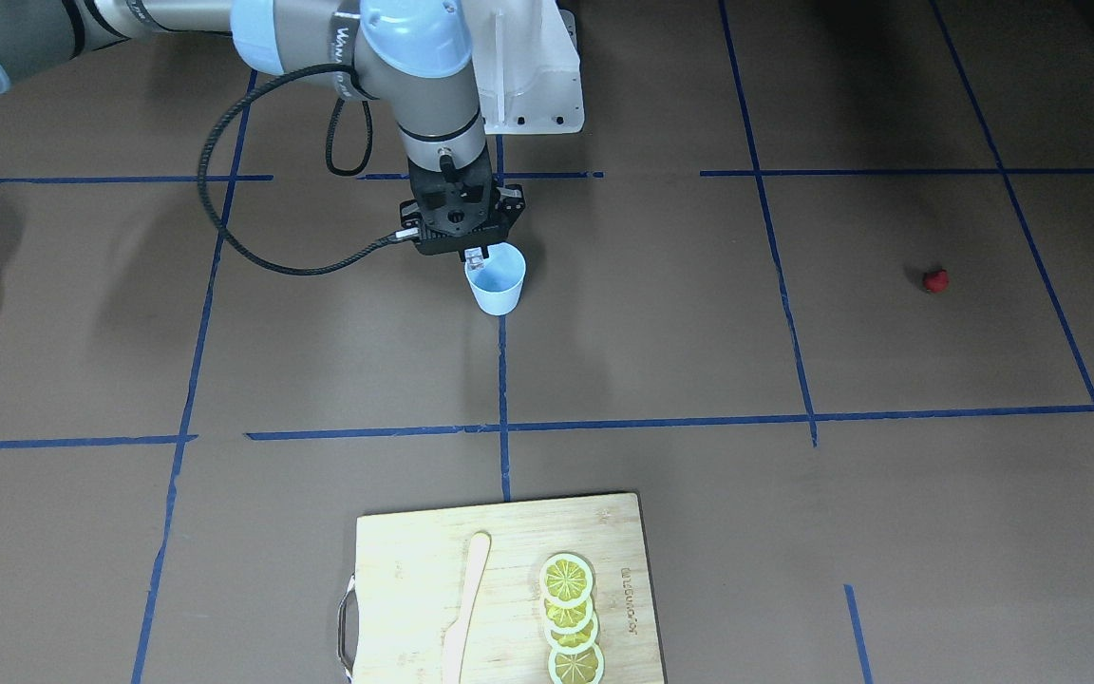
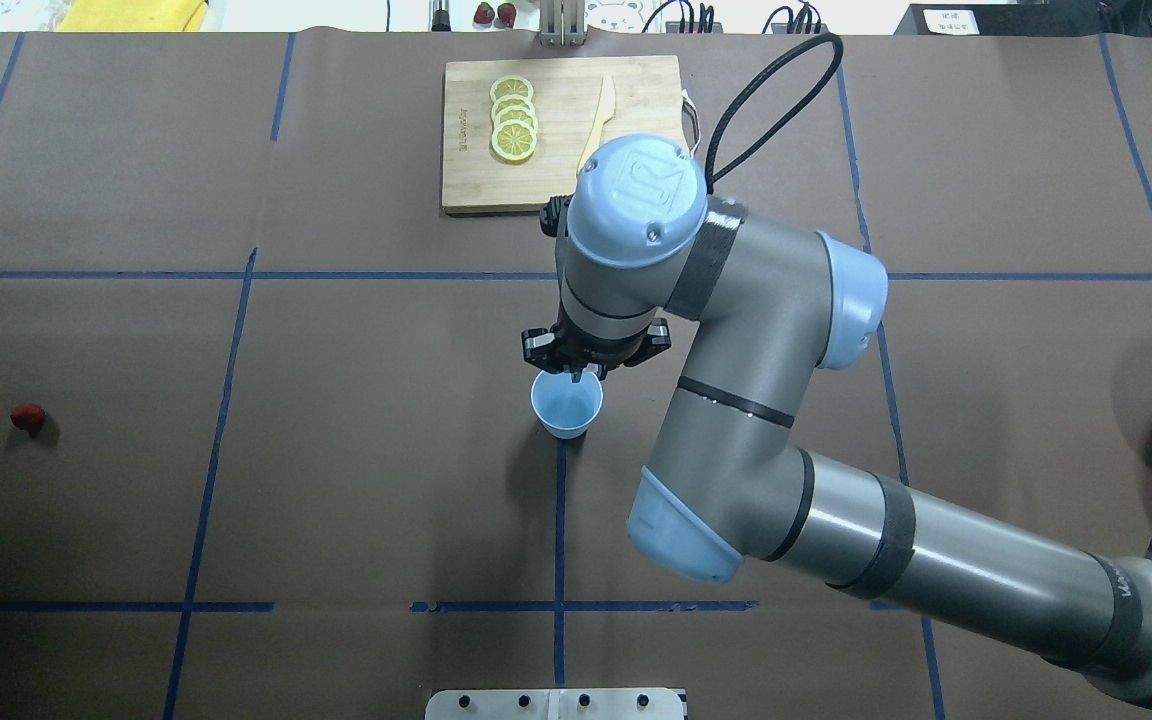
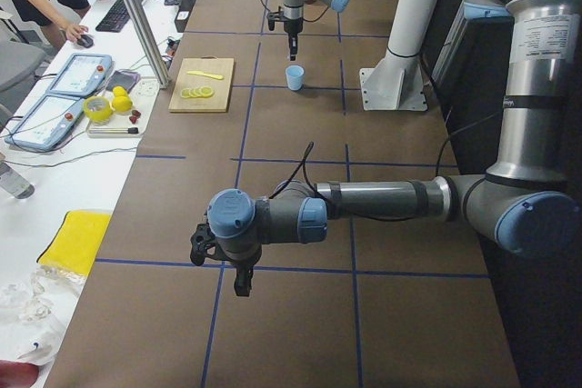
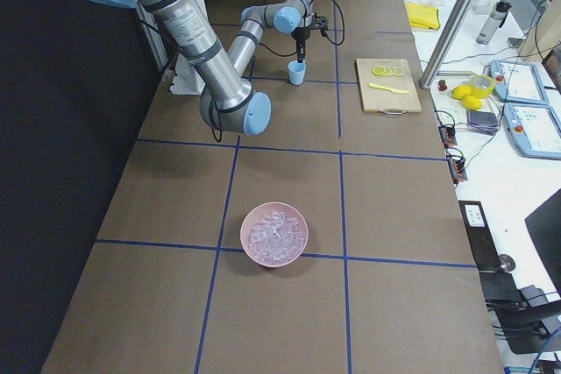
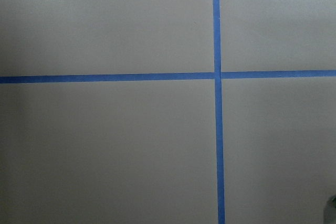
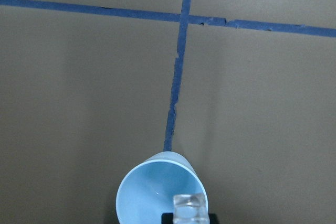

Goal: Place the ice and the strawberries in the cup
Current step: 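Carry the ice cube with the right gripper over the blue cup, then open the right gripper to drop the ice cube into the cup, then move the right gripper back over the pink bowl of ice, then lower the right gripper into the bowl and grasp another ice cube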

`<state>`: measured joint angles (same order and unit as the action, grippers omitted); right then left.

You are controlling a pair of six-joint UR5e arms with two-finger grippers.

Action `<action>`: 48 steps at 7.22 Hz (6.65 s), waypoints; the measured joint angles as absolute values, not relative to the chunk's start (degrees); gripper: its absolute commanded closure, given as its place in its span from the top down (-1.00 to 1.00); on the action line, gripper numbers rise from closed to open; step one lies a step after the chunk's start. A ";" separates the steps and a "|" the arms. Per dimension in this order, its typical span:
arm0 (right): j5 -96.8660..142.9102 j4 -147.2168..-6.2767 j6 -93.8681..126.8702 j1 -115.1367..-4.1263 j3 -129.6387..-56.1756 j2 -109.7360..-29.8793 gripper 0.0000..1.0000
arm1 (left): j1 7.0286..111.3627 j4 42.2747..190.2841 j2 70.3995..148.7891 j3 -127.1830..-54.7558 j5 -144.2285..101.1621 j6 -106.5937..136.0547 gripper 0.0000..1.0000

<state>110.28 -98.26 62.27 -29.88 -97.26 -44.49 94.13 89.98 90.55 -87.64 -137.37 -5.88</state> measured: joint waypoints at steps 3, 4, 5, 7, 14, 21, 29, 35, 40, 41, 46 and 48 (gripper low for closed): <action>109.40 -98.19 62.29 -28.69 -96.45 -44.27 -0.93 | 94.15 89.97 90.53 -87.71 -137.45 -5.89 1.00; 109.36 -98.16 62.29 -28.64 -96.38 -44.18 -0.71 | 94.18 89.98 90.53 -87.71 -137.46 -5.89 1.00; 109.32 -98.12 62.27 -28.60 -96.32 -44.04 -0.44 | 94.21 89.98 90.53 -87.75 -137.46 -5.89 1.00; 109.26 -98.01 62.33 -28.51 -96.18 -43.75 -0.03 | 94.22 89.96 90.47 -87.79 -137.46 -5.89 1.00; 109.13 -97.79 63.03 -29.35 -96.65 -43.77 0.99 | 94.22 89.92 90.49 -88.17 -137.54 -5.85 1.00; 111.80 -101.49 48.78 -44.69 -118.90 -68.17 0.99 | 94.22 90.00 90.35 -89.64 -137.55 -5.92 1.00; 128.84 -91.98 4.83 -71.85 -120.45 -101.62 0.98 | 94.23 89.78 89.77 -92.57 -139.52 -5.66 1.00; 132.18 -68.55 6.11 -74.34 -107.74 -109.18 0.38 | 94.22 89.74 89.81 -92.81 -139.62 -5.62 1.00; 131.84 -68.22 4.48 -74.17 -103.43 -109.15 0.31 | 94.22 89.51 89.06 -94.82 -139.51 -5.62 1.00; 131.65 -68.26 4.32 -73.96 -103.16 -109.03 0.31 | 94.22 89.44 88.96 -95.16 -139.49 -5.63 1.00; 130.04 -68.29 4.04 -71.63 -102.54 -109.11 0.27 | 94.22 89.39 88.86 -95.30 -139.50 -5.63 1.00; 129.84 -68.27 3.38 -71.16 -101.86 -109.10 0.26 | 94.22 89.38 88.86 -95.32 -139.51 -5.63 1.00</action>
<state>129.84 -68.27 3.38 -71.16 -101.86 -109.10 94.22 89.38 88.86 -95.32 -139.51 -5.63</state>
